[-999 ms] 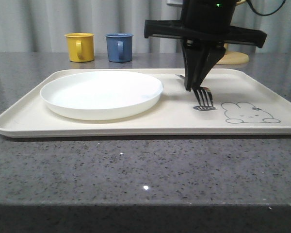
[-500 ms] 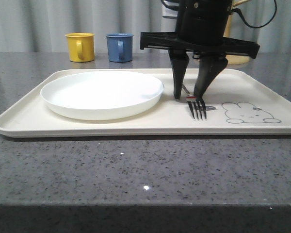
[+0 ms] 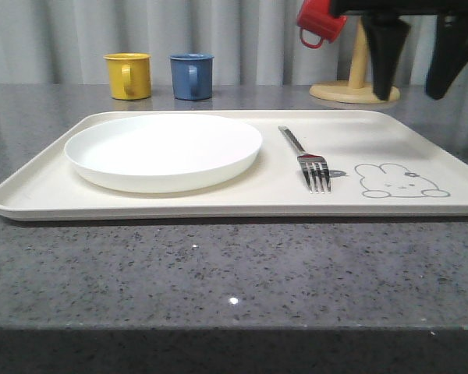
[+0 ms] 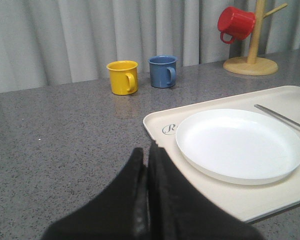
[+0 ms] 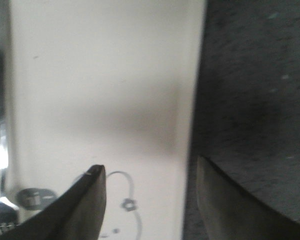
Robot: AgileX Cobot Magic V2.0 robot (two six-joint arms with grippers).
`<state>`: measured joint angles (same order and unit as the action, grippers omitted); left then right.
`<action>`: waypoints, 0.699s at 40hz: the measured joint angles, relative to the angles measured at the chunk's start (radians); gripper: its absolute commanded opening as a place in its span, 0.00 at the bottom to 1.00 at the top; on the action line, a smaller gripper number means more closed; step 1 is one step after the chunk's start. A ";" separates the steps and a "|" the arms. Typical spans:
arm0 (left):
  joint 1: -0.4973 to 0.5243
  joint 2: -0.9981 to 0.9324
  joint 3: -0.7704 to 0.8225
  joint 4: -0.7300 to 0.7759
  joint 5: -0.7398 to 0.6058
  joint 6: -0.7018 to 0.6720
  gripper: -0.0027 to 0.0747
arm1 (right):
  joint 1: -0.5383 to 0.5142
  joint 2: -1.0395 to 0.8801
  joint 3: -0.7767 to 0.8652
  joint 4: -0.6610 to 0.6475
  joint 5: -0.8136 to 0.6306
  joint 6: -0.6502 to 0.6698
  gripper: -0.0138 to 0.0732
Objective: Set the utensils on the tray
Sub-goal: 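Lower the fork onto the tray beside the plate and release, then move the right gripper to the silver chopsticks and grasp them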
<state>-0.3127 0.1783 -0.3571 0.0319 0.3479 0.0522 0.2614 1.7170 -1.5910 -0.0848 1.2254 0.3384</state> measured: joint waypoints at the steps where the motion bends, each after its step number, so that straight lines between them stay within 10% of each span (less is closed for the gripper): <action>1: 0.000 0.000 0.000 0.000 0.000 0.000 0.01 | -0.018 -0.005 0.000 -0.003 0.000 -0.014 0.66; 28: 0.000 0.000 0.000 0.000 0.000 0.000 0.01 | -0.414 -0.055 0.258 0.067 -0.051 -0.270 0.66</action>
<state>-0.3127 0.1783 -0.3571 0.0319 0.3479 0.0522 -0.1528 1.6621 -1.3331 -0.0180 1.1745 0.0686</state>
